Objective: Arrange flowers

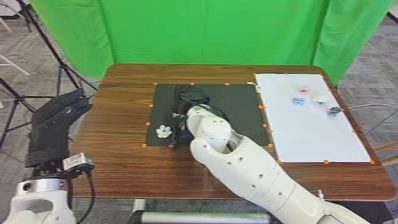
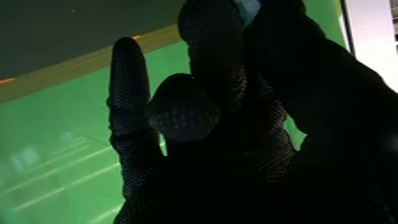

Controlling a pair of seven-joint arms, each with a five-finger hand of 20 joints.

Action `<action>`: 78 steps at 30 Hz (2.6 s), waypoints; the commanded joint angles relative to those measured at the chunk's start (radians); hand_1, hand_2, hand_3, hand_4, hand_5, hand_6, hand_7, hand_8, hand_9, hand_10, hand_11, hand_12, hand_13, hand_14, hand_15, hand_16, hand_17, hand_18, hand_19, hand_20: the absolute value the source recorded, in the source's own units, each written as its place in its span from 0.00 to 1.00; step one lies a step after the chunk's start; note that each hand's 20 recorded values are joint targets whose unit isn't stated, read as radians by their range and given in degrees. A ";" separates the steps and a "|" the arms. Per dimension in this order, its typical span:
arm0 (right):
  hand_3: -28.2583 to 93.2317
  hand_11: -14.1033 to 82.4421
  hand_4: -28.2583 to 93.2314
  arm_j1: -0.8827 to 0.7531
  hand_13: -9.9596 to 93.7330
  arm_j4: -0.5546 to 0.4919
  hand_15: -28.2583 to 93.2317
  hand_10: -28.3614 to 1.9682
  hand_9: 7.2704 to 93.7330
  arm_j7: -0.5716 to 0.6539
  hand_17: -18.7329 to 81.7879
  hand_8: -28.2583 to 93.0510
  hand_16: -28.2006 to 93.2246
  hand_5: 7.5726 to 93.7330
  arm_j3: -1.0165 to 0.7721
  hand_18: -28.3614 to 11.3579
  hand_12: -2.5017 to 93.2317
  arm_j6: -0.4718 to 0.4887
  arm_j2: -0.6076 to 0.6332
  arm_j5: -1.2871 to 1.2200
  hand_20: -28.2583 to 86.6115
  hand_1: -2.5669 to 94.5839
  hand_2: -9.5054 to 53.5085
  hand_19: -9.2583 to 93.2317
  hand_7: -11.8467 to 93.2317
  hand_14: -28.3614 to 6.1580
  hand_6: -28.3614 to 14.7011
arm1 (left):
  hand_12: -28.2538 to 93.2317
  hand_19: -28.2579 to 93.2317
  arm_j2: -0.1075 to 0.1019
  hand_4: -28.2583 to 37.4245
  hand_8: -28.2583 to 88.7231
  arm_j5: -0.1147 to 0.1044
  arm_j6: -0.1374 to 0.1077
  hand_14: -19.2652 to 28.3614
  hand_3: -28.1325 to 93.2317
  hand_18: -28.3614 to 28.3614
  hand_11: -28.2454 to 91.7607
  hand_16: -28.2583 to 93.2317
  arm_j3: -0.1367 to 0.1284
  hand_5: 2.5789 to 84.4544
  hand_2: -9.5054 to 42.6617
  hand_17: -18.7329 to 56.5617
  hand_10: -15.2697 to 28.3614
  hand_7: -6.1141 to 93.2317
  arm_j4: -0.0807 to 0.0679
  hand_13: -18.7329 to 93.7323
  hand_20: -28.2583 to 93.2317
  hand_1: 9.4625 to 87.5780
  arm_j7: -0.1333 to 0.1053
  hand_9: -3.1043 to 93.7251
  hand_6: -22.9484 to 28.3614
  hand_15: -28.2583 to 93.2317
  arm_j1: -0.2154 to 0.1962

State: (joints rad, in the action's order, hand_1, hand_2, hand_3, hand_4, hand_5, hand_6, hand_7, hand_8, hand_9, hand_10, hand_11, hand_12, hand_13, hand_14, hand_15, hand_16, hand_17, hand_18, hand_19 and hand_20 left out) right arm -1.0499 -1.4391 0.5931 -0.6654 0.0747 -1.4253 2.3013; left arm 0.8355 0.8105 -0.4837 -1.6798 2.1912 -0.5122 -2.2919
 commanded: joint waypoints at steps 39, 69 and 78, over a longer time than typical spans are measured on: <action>0.89 0.68 0.00 -0.034 0.74 -0.034 0.92 0.45 0.71 0.024 0.34 0.12 0.41 0.67 -0.054 0.07 0.29 0.148 -0.048 0.048 0.40 0.38 0.00 0.80 0.34 0.48 0.54 | 0.32 0.67 0.013 0.19 0.13 0.020 0.019 0.91 0.89 0.85 0.61 0.10 -0.006 0.46 0.22 0.08 0.80 0.29 0.000 0.35 0.32 0.24 0.024 0.37 0.66 0.78 -0.012; 0.88 0.60 0.00 -0.039 0.71 -0.039 0.94 0.57 0.66 0.000 0.34 0.12 0.40 0.64 -0.056 0.05 0.40 0.138 -0.057 0.063 0.40 0.50 0.00 0.78 0.35 0.49 0.50 | 0.32 0.67 0.020 0.20 0.13 0.032 0.022 0.91 0.89 0.84 0.61 0.10 -0.005 0.47 0.21 0.08 0.80 0.29 0.001 0.35 0.32 0.25 0.032 0.37 0.66 0.78 -0.007; 0.88 0.61 0.00 -0.020 0.75 -0.014 0.92 0.72 0.72 -0.018 0.35 0.21 0.46 0.65 -0.028 0.14 0.44 0.041 -0.044 0.065 0.40 0.59 0.00 0.78 0.42 0.65 0.54 | 0.32 0.67 0.023 0.20 0.13 0.028 0.020 0.91 0.89 0.84 0.61 0.10 -0.010 0.46 0.21 0.08 0.80 0.29 -0.001 0.35 0.32 0.25 0.029 0.38 0.66 0.78 -0.013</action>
State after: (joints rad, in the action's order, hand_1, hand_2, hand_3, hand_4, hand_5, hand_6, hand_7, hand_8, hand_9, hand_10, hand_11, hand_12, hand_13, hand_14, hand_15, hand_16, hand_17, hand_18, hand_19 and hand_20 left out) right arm -1.0993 -1.4692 0.5656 -0.7436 0.2298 -1.4835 2.3897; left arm 0.8495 0.8346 -0.4695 -1.6867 2.1879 -0.4846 -2.2933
